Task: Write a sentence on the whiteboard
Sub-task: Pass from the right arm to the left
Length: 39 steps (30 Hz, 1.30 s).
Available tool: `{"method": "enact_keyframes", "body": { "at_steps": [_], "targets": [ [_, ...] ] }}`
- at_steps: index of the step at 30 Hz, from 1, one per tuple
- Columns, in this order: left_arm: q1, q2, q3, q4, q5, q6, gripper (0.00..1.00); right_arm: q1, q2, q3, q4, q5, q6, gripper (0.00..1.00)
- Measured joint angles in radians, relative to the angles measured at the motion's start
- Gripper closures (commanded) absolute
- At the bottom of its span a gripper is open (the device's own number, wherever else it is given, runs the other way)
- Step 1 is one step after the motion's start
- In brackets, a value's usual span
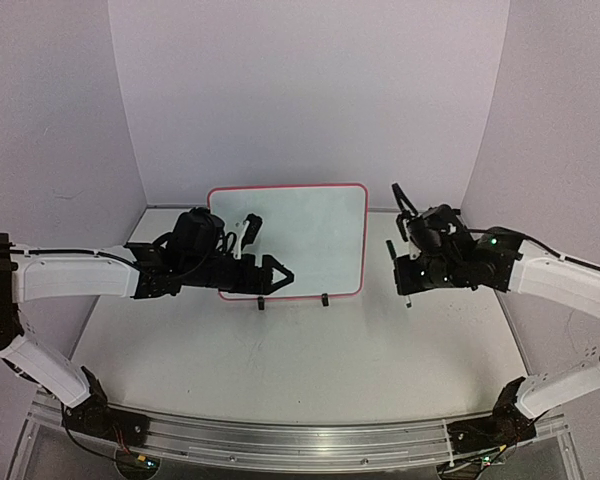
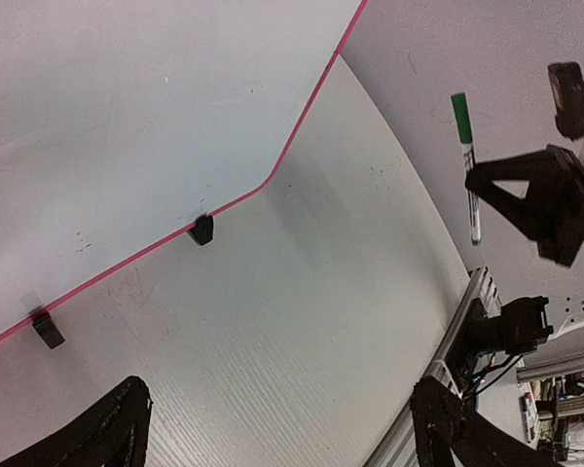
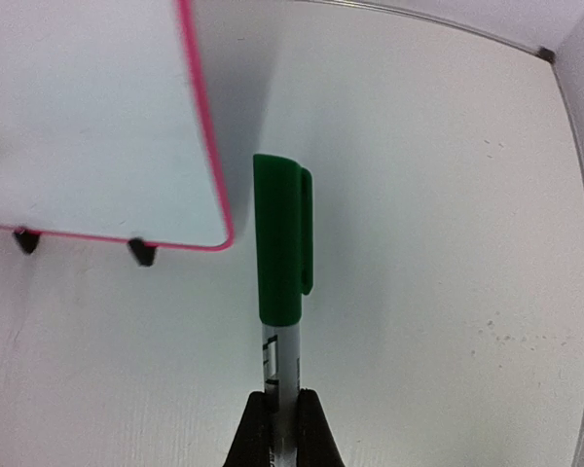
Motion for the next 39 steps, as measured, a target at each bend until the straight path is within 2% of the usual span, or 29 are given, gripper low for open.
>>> {"method": "enact_keyframes", "body": {
  "at_steps": [4, 10, 14, 21, 25, 26, 30, 31, 35, 39],
  "targets": [
    [0.0, -0.001, 0.0, 0.021, 0.025, -0.043, 0.07, 0.24, -0.027, -0.013, 0.018, 0.051, -0.03, 1.0],
    [0.005, -0.052, -0.007, 0.026, 0.049, -0.089, 0.06, 0.454, 0.059, 0.003, 0.098, 0.078, -0.08, 1.0],
    [0.008, -0.1, -0.033, 0.046, 0.061, -0.123, 0.05, 0.526, 0.176, 0.047, 0.161, 0.05, -0.126, 1.0],
    [0.008, -0.125, -0.076, 0.061, 0.081, -0.171, 0.08, 0.544, 0.26, 0.119, 0.238, -0.03, -0.203, 1.0],
    [0.008, -0.12, -0.077, 0.079, 0.121, -0.188, 0.24, 0.543, 0.281, 0.162, 0.262, -0.043, -0.235, 1.0],
    [0.008, -0.117, -0.077, 0.085, 0.131, -0.197, 0.26, 0.543, 0.285, 0.168, 0.266, -0.043, -0.239, 1.0],
    [0.008, -0.103, -0.078, 0.109, 0.161, -0.207, 0.43, 0.543, 0.3, 0.186, 0.277, -0.028, -0.251, 1.0],
    [0.008, -0.101, -0.078, 0.112, 0.167, -0.206, 0.45, 0.543, 0.303, 0.188, 0.281, -0.019, -0.255, 1.0],
    [0.008, -0.099, -0.078, 0.12, 0.179, -0.217, 0.65, 0.543, 0.312, 0.195, 0.284, -0.003, -0.261, 1.0],
    [0.008, -0.098, -0.078, 0.122, 0.182, -0.23, 0.72, 0.543, 0.323, 0.197, 0.287, 0.014, -0.269, 1.0]
  ]
}}
